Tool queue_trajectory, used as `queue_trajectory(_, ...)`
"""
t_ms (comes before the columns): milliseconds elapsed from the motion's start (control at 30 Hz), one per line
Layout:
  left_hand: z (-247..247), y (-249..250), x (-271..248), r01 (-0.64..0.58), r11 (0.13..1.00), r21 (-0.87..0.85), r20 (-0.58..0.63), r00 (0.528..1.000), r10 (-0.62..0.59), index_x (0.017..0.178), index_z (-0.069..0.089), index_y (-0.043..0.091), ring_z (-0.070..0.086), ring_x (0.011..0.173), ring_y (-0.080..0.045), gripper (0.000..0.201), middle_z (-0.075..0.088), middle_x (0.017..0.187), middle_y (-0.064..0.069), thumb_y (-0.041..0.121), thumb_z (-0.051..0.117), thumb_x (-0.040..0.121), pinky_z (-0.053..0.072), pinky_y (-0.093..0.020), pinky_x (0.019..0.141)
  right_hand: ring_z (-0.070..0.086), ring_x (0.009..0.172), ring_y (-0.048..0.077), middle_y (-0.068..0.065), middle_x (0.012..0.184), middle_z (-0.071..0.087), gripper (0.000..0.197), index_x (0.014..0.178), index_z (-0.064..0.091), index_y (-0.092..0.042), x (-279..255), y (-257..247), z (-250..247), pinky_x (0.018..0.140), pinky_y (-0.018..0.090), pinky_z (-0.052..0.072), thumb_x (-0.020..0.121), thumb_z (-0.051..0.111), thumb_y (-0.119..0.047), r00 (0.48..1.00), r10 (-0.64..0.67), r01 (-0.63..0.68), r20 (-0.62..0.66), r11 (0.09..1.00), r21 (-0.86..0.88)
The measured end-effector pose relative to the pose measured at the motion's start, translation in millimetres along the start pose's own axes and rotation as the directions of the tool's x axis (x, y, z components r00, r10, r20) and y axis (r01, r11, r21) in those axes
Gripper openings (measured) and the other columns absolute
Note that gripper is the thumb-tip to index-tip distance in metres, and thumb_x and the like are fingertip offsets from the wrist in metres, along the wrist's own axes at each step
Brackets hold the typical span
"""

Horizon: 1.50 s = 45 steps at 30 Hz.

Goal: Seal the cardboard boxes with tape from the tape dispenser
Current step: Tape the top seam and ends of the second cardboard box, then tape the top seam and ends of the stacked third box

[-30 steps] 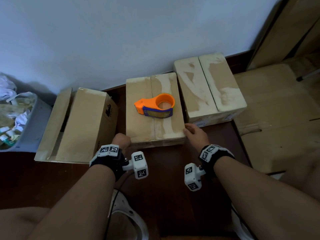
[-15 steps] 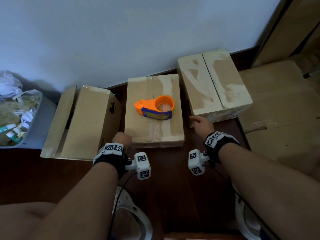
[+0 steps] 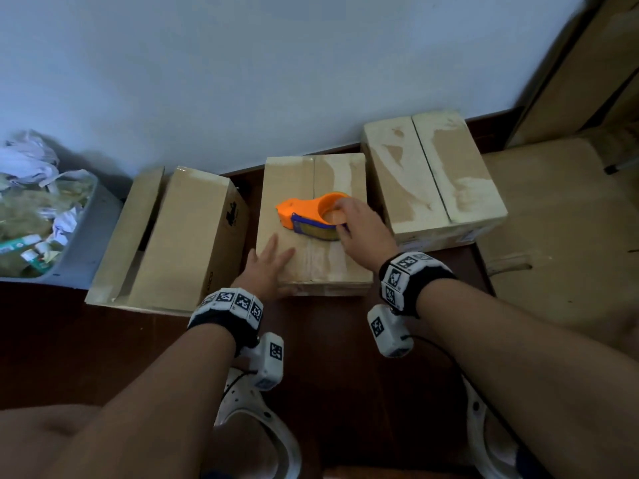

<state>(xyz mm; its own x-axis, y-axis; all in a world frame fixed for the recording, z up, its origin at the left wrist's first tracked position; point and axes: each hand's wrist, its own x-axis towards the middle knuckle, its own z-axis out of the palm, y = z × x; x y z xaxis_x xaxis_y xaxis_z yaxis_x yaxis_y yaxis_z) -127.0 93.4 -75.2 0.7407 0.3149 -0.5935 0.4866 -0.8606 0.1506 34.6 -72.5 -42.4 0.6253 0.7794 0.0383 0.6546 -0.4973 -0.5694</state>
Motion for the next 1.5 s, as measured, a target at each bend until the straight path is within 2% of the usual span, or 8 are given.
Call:
queue_trajectory(233, 9, 6, 4, 0.142, 0.990, 0.020, 0.033, 0.989, -0.143, 0.151, 0.003, 0.038, 0.041, 0.129, -0.040, 0.078, -0.018, 0.159, -0.003, 0.022, 0.055, 0.094, 0.041, -0.046, 0.104, 0.058, 0.100, 0.025, 0.003, 0.102, 0.064, 0.043, 0.110, 0.056, -0.016, -3, -6, 10, 0.104, 0.041, 0.028, 0.088, 0.055, -0.053, 0.955, 0.081, 0.098, 0.284, 0.820, -0.564)
queue_trajectory(433, 3, 23, 16, 0.177, 0.983, 0.037, -0.055, 0.983, -0.175, 0.151, 0.010, 0.032, 0.052, 0.115, -0.042, 0.068, -0.009, 0.158, -0.011, 0.035, 0.051, 0.097, 0.046, -0.044, 0.090, 0.063, 0.083, 0.026, 0.006, 0.089, 0.060, 0.041, 0.097, 0.060, -0.012, -13, 15, 5, 0.065, 0.033, 0.047, 0.092, 0.050, -0.051, 0.915, 0.296, -0.195, 0.273, 0.919, -0.343)
queue_trajectory(567, -4, 33, 37, 0.223, 0.975, -0.014, -0.069, 0.972, -0.223, 0.148, 0.013, 0.031, 0.052, 0.115, -0.043, 0.063, -0.008, 0.158, -0.012, 0.021, 0.049, 0.097, 0.046, -0.045, 0.087, 0.063, 0.087, 0.031, 0.012, 0.094, 0.060, 0.039, 0.107, 0.053, -0.007, -17, 17, -9, 0.063, 0.034, 0.042, 0.098, 0.045, -0.043, 0.914, 0.360, -0.307, 0.189, 0.916, -0.259)
queue_trajectory(833, -5, 17, 29, 0.080, 0.960, -0.267, -0.204, 0.969, -0.138, 0.145, 0.031, 0.017, 0.039, 0.132, -0.038, 0.058, 0.013, 0.155, -0.013, 0.044, 0.047, 0.096, 0.035, -0.042, 0.108, 0.045, 0.054, 0.019, 0.004, 0.062, 0.045, 0.043, 0.065, 0.038, -0.015, -21, -1, -9, 0.047, 0.030, 0.032, 0.101, 0.040, -0.037, 0.846, 0.437, -0.418, 0.305, 0.899, -0.130)
queue_trajectory(1000, -2, -48, 3, 0.437, 0.876, -0.203, -0.394, 0.783, -0.482, 0.152, 0.009, 0.010, -0.002, 0.148, -0.032, 0.075, -0.006, 0.161, -0.011, 0.035, 0.051, 0.095, 0.007, -0.051, 0.117, 0.049, 0.059, 0.020, 0.005, 0.069, 0.048, 0.039, 0.073, 0.042, -0.013, -32, -12, 1, 0.050, 0.030, 0.035, 0.101, 0.040, -0.039, 0.829, 0.443, -0.407, 0.342, 0.897, -0.175)
queue_trajectory(1133, 6, -81, -24, 0.696, 0.660, -0.281, -0.109, 0.660, -0.743, 0.153, -0.002, 0.009, -0.008, 0.145, -0.041, 0.089, -0.013, 0.157, -0.025, 0.043, 0.055, 0.093, 0.005, -0.058, 0.115, 0.053, 0.073, 0.026, 0.007, 0.078, 0.050, 0.033, 0.090, 0.047, -0.008, -45, -17, 3, 0.062, 0.032, 0.040, 0.101, 0.040, -0.038, 0.824, 0.426, -0.390, 0.373, 0.905, -0.171)
queue_trajectory(1267, 15, -64, -36, 0.722, 0.654, -0.227, 0.005, 0.672, -0.741, 0.153, 0.003, 0.013, 0.008, 0.142, -0.049, 0.088, 0.002, 0.155, -0.031, 0.034, 0.062, 0.090, 0.015, -0.059, 0.115, 0.054, 0.075, 0.025, 0.007, 0.079, 0.051, 0.033, 0.090, 0.047, -0.008, -59, -18, 12, 0.062, 0.033, 0.041, 0.101, 0.040, -0.039, 0.820, 0.438, -0.415, 0.370, 0.898, -0.143)
queue_trajectory(1500, 1, -20, -39, 0.446, 0.890, -0.092, 0.116, 0.893, -0.435, 0.143, 0.038, 0.016, 0.047, 0.128, -0.033, 0.066, 0.042, 0.144, -0.007, 0.031, 0.063, 0.084, 0.042, -0.043, 0.105, 0.052, 0.070, 0.023, 0.002, 0.068, 0.045, 0.038, 0.073, 0.041, -0.013, -78, -27, 13, 0.062, 0.033, 0.041, 0.101, 0.041, -0.038, 0.821, 0.449, -0.444, 0.352, 0.890, -0.102)
